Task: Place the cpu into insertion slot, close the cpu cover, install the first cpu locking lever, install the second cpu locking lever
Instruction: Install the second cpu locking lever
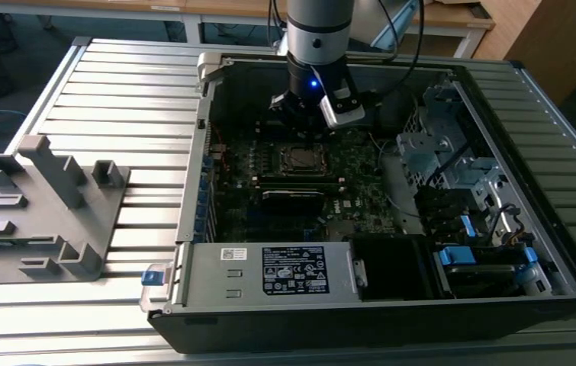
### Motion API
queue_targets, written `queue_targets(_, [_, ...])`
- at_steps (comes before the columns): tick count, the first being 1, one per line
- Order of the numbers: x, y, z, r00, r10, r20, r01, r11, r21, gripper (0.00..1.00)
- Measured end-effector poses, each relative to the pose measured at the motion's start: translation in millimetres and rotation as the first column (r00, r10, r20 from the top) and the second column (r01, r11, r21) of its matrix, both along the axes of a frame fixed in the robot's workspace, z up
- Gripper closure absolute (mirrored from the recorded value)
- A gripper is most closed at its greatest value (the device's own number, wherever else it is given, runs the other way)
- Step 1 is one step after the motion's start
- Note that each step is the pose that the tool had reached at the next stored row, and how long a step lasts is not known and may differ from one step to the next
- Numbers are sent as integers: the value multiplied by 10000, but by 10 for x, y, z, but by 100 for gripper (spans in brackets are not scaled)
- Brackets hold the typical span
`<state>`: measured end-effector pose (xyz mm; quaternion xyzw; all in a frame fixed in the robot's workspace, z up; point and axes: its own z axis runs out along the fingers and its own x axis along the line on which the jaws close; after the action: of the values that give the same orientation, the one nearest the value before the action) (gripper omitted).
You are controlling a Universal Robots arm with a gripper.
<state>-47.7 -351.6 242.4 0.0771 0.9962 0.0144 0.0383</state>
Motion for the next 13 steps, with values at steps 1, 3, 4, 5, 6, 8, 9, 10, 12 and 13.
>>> queue_targets(1, [0,-1,0,10000,0,0,0,10000,0,89])
queue_targets(3, [0,-7,1,10000,2,-1,-2,10000,-1,89])
queue_targets(4, [1,-12,0,10000,2,0,-2,10000,0,89])
queue_targets(5, [0,-19,0,10000,1,0,-1,10000,-1,89])
queue_targets(6, [0,-25,0,10000,1,0,-1,10000,0,89])
queue_targets(8, [0,-39,0,10000,1,0,-1,10000,0,89])
queue_targets(9, [0,-40,0,10000,1,0,-1,10000,0,89])
queue_targets(10, [0,-40,0,10000,0,0,0,10000,0,89])
queue_targets(12, [0,-40,1,10000,-1,0,1,10000,-1,89])
queue_targets(13, [0,-41,2,10000,0,0,0,10000,-1,89])
